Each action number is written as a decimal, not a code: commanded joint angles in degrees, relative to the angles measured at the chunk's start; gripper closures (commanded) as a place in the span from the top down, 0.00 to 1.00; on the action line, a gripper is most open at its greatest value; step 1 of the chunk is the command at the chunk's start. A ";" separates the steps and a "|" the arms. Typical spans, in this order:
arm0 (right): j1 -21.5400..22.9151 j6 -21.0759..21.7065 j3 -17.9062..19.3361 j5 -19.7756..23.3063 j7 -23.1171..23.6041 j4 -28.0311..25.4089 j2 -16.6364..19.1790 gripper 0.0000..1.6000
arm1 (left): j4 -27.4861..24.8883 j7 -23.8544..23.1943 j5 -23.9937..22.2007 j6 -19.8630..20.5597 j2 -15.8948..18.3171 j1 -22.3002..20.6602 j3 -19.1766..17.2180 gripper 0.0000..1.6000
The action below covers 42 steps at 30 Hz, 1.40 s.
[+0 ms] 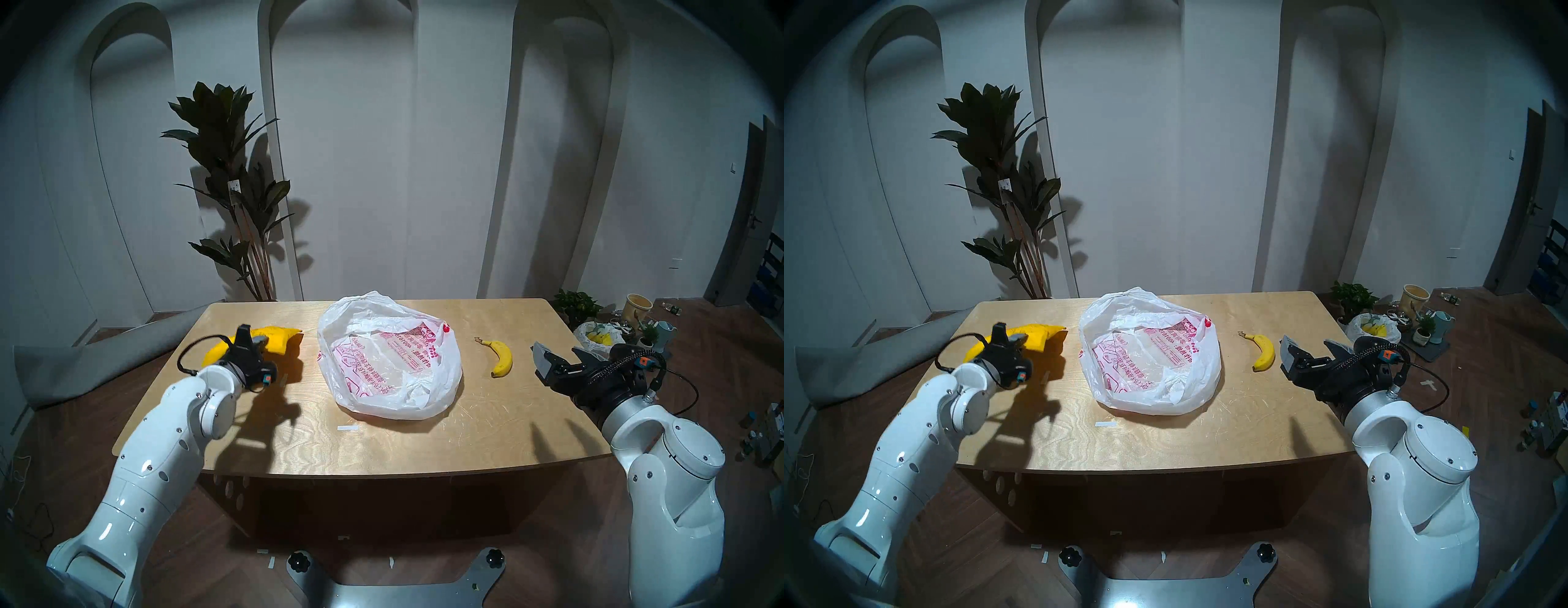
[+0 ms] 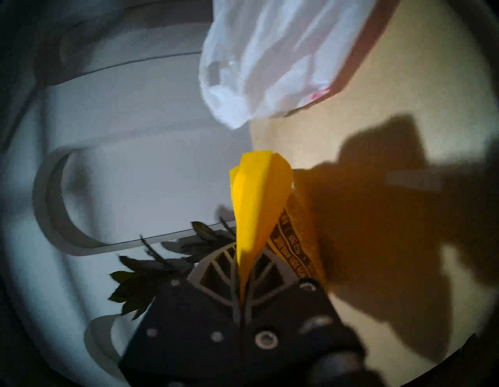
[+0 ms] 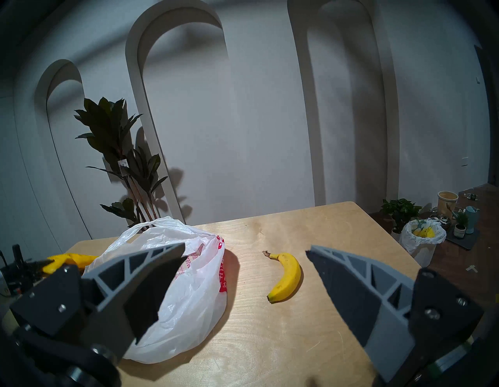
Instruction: Bag the groceries: heavy items first, fragile items on top
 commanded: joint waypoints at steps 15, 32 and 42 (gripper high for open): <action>0.31 -0.19 0.00 0.02 0.09 -1.00 0.04 1.00 | -14.16 2.68 2.77 -4.48 -0.43 -10.58 -2.59 0.00; 0.39 -0.19 -0.01 0.03 0.12 -0.82 0.05 1.00 | -19.45 -8.76 -11.91 -5.43 -13.07 -17.11 5.36 0.00; 0.34 -0.19 0.00 0.01 0.10 -1.03 0.03 1.00 | -15.77 -18.84 -23.40 -0.78 -19.25 -20.02 7.50 0.00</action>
